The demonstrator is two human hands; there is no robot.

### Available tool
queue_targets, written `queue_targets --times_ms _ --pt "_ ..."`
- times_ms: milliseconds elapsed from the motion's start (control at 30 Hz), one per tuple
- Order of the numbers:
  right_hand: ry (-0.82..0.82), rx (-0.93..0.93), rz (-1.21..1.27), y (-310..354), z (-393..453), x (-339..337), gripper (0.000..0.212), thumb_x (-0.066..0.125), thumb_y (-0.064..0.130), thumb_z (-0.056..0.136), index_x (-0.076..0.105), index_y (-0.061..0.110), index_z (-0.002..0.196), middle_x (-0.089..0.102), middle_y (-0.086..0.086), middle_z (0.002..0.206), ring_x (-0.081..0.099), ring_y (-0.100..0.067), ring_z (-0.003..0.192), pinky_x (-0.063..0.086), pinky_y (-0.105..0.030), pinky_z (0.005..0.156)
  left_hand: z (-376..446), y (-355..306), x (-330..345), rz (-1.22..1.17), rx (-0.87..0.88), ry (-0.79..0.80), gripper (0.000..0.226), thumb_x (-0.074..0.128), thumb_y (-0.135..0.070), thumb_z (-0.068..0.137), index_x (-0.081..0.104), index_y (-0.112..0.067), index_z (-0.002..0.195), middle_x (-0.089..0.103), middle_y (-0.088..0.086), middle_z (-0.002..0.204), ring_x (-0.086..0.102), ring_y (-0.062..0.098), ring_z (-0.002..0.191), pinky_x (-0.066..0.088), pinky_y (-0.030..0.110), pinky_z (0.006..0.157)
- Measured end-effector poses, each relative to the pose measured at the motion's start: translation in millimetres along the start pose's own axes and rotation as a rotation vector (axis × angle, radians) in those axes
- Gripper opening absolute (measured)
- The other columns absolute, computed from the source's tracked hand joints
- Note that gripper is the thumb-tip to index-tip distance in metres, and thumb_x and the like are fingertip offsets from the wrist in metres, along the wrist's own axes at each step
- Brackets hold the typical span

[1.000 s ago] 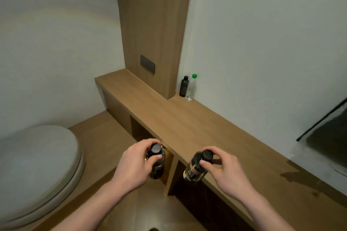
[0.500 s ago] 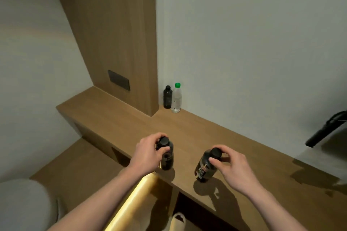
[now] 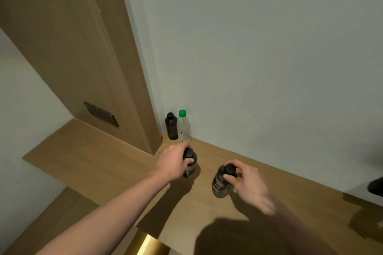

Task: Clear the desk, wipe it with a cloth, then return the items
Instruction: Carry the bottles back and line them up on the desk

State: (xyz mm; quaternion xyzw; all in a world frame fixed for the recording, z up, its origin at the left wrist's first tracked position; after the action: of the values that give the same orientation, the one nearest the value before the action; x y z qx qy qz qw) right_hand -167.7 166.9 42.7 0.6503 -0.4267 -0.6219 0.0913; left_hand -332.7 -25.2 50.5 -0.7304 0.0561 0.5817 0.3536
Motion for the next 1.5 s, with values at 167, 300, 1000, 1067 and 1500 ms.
queue_targets --times_ms 167,300,1000,1067,1500 --pt "-0.024 0.078 0.026 -8 47 3 0.022 0.071 0.037 0.095 0.065 0.040 0.116 0.068 0.016 0.103 0.067 -0.012 0.098 0.047 -0.027 0.081 73 6 7 0.128 0.086 0.084 0.028 0.073 -0.042 0.091 0.060 -0.027 0.111 0.072 0.001 0.109 0.069 0.027 0.099 0.057 0.042 0.082" --pt "-0.084 0.142 0.009 -6 74 11 0.018 0.070 0.034 0.095 0.062 0.040 0.111 0.068 0.012 0.103 0.065 -0.013 0.097 0.054 -0.034 0.085 123 14 16 0.209 0.141 0.143 0.032 0.072 -0.039 0.092 0.059 -0.025 0.117 0.071 0.004 0.111 0.069 0.030 0.100 0.057 0.044 0.086" --pt "-0.199 0.309 0.067 7 184 45 0.029 0.073 0.025 0.092 0.061 0.039 0.114 0.070 0.008 0.111 0.068 -0.018 0.102 0.058 -0.038 0.086 226 34 41 0.471 0.276 0.237 0.035 0.063 -0.006 0.097 0.050 -0.009 0.129 0.070 0.011 0.111 0.070 0.028 0.099 0.057 0.040 0.071" --pt "-0.224 0.303 0.088 12 193 49 0.028 0.072 0.023 0.092 0.062 0.037 0.114 0.070 0.008 0.112 0.068 -0.019 0.102 0.056 -0.035 0.084 224 35 44 0.462 0.306 0.229 0.037 0.064 -0.006 0.095 0.051 -0.010 0.129 0.070 0.011 0.113 0.070 0.029 0.101 0.059 0.041 0.074" --pt "-0.299 0.332 0.181 30 221 86 0.027 0.070 0.014 0.094 0.065 0.028 0.116 0.065 0.004 0.115 0.064 -0.021 0.106 0.055 -0.036 0.096 199 58 38 0.148 0.353 0.178 0.064 0.063 -0.001 0.091 0.048 -0.023 0.150 0.040 -0.005 0.160 0.060 0.026 0.126 0.055 0.038 0.098"
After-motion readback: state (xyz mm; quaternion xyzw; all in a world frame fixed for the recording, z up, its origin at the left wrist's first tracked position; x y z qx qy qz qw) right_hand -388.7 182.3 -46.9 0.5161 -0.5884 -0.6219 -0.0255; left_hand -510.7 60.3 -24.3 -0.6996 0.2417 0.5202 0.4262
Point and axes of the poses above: each hand's wrist, its own z-axis towards the middle knuckle, its own x-axis out of the palm, y = z × x, the point moved 1 cm from there along z, towards the middle knuckle
